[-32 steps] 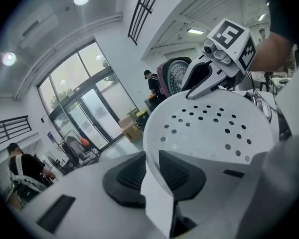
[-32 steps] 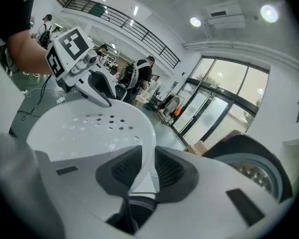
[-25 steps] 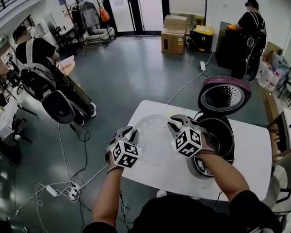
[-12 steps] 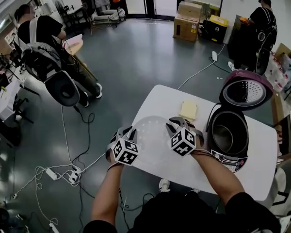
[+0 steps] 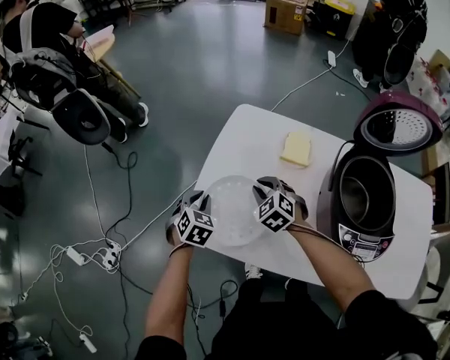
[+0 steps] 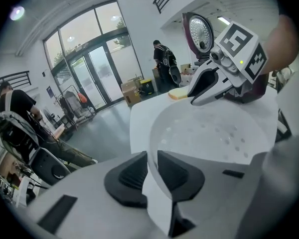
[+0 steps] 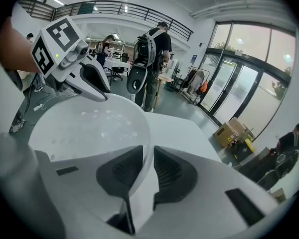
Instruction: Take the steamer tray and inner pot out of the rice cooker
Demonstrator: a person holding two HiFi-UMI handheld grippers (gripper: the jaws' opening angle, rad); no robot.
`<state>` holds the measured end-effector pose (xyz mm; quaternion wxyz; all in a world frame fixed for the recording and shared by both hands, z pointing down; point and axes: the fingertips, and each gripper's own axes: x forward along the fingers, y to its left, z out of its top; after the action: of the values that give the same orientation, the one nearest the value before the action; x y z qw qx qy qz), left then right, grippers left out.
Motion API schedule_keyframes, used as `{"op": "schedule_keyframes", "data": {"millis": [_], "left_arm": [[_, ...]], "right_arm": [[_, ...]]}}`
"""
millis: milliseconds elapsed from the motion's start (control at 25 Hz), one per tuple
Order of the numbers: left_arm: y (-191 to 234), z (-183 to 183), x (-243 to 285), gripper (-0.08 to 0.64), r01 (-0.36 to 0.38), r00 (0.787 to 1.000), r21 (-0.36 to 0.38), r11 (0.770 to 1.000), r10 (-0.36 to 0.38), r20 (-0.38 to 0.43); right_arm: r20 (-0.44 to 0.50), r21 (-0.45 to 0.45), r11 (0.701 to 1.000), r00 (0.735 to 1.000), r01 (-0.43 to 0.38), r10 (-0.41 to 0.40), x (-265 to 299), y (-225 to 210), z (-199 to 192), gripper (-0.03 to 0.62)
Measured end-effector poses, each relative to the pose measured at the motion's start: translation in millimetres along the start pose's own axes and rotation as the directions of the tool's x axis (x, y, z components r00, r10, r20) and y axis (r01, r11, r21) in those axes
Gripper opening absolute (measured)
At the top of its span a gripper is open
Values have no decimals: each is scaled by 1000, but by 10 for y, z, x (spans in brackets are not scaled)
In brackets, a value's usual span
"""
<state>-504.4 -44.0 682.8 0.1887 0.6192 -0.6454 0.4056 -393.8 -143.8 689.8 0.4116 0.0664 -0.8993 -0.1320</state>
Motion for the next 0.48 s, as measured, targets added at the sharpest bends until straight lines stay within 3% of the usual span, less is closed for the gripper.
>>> {"op": "schedule_keyframes", "data": {"millis": [240, 480], "left_arm": [[-10, -143, 240, 55, 15, 1000, -36, 999, -15, -17], [40, -209, 336, 76, 2, 1000, -43, 999, -2, -21]], "right_arm": [[-32, 30, 999, 999, -22, 23, 260, 86, -190, 67], [-18, 15, 1000, 1000, -5, 5, 352, 37, -112, 71]]}}
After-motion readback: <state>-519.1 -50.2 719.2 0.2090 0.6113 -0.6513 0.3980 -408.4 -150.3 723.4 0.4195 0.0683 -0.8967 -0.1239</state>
